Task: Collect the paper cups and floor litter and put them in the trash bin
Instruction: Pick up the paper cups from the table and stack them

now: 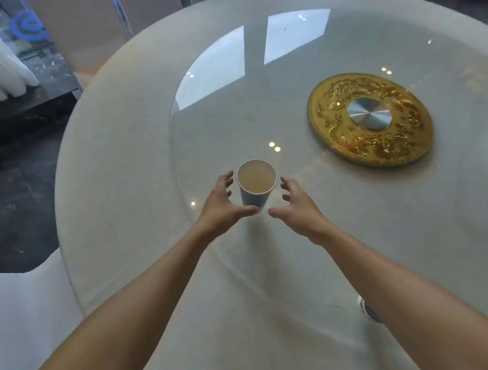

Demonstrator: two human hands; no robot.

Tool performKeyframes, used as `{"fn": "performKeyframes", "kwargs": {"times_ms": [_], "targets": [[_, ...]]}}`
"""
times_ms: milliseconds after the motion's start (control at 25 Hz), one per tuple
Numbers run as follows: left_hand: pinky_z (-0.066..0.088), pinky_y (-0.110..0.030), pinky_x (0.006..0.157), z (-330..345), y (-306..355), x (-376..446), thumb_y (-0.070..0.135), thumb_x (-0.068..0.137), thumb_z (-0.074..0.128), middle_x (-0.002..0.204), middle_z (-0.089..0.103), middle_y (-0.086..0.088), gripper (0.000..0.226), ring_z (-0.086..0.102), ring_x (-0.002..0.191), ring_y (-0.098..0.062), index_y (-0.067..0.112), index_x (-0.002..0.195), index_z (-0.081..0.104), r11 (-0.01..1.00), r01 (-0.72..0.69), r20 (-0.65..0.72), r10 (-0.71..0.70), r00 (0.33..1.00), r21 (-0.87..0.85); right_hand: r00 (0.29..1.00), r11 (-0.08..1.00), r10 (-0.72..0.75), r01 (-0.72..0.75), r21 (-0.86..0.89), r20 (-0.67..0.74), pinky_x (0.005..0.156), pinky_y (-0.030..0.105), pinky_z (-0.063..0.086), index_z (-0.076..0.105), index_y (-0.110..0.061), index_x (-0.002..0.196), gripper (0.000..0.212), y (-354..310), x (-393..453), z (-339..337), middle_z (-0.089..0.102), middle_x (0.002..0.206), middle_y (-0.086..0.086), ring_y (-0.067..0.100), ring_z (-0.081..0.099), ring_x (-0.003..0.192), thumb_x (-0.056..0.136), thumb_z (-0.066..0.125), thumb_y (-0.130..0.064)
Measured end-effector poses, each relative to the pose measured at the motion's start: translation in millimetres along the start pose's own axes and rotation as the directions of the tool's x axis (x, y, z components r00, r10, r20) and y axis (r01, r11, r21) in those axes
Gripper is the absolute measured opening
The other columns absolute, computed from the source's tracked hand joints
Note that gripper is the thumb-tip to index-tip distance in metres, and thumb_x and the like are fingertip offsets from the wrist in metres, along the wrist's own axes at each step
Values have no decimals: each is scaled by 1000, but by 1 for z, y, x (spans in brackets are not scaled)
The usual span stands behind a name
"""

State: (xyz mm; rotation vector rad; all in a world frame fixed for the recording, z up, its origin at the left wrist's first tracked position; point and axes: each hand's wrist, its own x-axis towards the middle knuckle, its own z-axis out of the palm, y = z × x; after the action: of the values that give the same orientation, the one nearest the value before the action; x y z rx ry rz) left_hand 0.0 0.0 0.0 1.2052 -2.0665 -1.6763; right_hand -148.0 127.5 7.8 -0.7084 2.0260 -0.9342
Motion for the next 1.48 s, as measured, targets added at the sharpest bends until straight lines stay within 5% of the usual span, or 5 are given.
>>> {"fn": "performKeyframes", "kwargs": {"times_ms": [360,800,1080,1320,1480], "targets": [[43,4,76,13,-24,44,22,72,95,130,63,14,79,62,113,5,27,140,55,996,-85,46,86,995,-18,998,996,33,-37,81,49,91,30,49,47,-29,135,60,14,45,16,59,126,-7,11,53,119,86,77,-10],[55,-15,70,33,-9,27,41,53,99,109,71,14,83,70,94,2,31,123,56,981,-125,-13,125,992,-149,998,990,-60,55,129,36,90,37,60,57,-14,134,49,16,16,-6,67,131,2,19,69,115,89,76,-8],[59,-20,77,72,10,-28,39,57,98,109,72,18,75,69,99,0,43,121,58,979,-155,59,164,985,-135,977,922,-153,86,-379,-149,97,37,54,62,-15,135,40,35,-63,-83,65,134,5,17,65,113,95,66,-19],[55,-14,71,125,2,-82,37,56,97,105,72,21,74,69,96,3,41,120,59,982,-124,142,144,979,-143,873,835,-59,-223,-504,-485,97,42,49,67,-15,128,36,95,-164,-133,65,132,7,28,56,123,95,64,-30],[58,-18,69,150,-10,-114,37,57,97,104,73,21,75,70,96,2,41,121,58,991,-90,184,107,977,-96,859,830,210,-409,-380,-468,93,40,49,64,-20,130,44,125,-198,-139,64,132,5,29,60,120,92,62,-41]]}}
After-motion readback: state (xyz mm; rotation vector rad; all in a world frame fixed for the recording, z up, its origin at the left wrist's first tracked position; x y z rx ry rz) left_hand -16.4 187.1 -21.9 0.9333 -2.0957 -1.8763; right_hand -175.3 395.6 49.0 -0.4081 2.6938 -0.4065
